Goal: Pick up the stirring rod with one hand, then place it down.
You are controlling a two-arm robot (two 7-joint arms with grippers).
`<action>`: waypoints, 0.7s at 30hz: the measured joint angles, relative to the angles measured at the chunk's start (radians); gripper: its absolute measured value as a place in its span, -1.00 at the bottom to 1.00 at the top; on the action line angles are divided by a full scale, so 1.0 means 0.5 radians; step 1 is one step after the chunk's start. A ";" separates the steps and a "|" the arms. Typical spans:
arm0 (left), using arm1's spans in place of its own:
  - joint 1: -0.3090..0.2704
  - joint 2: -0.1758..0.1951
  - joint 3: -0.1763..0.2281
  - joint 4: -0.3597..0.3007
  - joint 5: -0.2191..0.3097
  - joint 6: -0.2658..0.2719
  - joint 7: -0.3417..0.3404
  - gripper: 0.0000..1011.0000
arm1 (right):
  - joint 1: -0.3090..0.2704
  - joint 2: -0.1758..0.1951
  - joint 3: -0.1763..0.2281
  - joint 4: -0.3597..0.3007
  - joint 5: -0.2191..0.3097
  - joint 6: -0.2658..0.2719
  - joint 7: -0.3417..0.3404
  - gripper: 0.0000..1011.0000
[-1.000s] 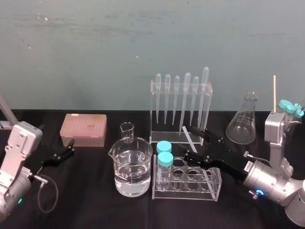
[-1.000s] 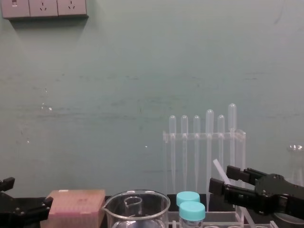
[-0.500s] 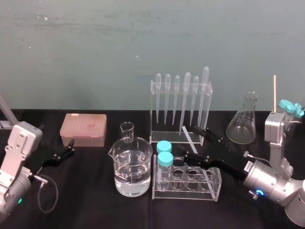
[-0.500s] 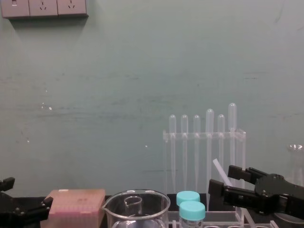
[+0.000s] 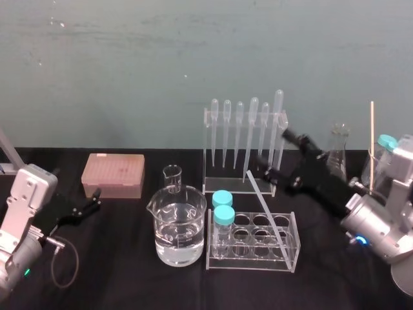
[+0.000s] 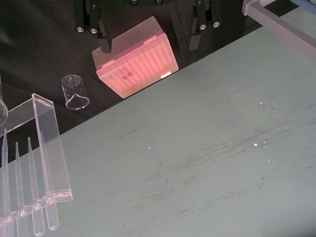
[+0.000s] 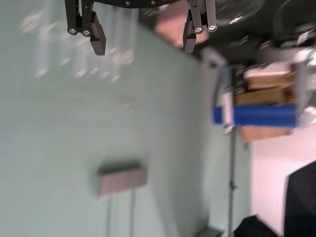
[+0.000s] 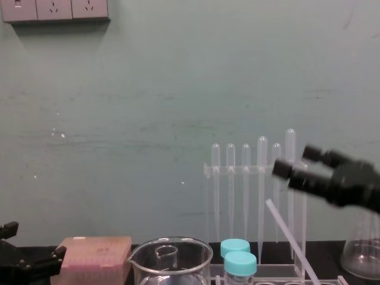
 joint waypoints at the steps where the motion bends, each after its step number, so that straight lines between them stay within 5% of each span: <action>1: 0.000 0.000 0.000 0.000 0.000 0.000 0.000 0.98 | -0.014 0.000 0.020 -0.022 -0.024 -0.020 -0.044 0.98; 5: 0.000 0.000 0.000 0.000 0.000 0.000 0.000 0.98 | -0.075 0.009 0.109 -0.091 -0.136 -0.032 -0.257 0.98; 11: 0.000 0.000 0.000 0.000 0.000 0.000 0.000 0.98 | -0.173 0.050 0.191 -0.125 -0.270 0.095 -0.494 0.98; 18: 0.000 0.000 0.000 0.000 0.000 0.000 0.000 0.98 | -0.281 0.101 0.220 -0.130 -0.343 0.544 -0.671 0.98; 21: 0.000 0.000 0.000 0.000 0.000 0.000 0.000 0.98 | -0.281 0.098 0.218 -0.116 -0.345 0.622 -0.671 0.98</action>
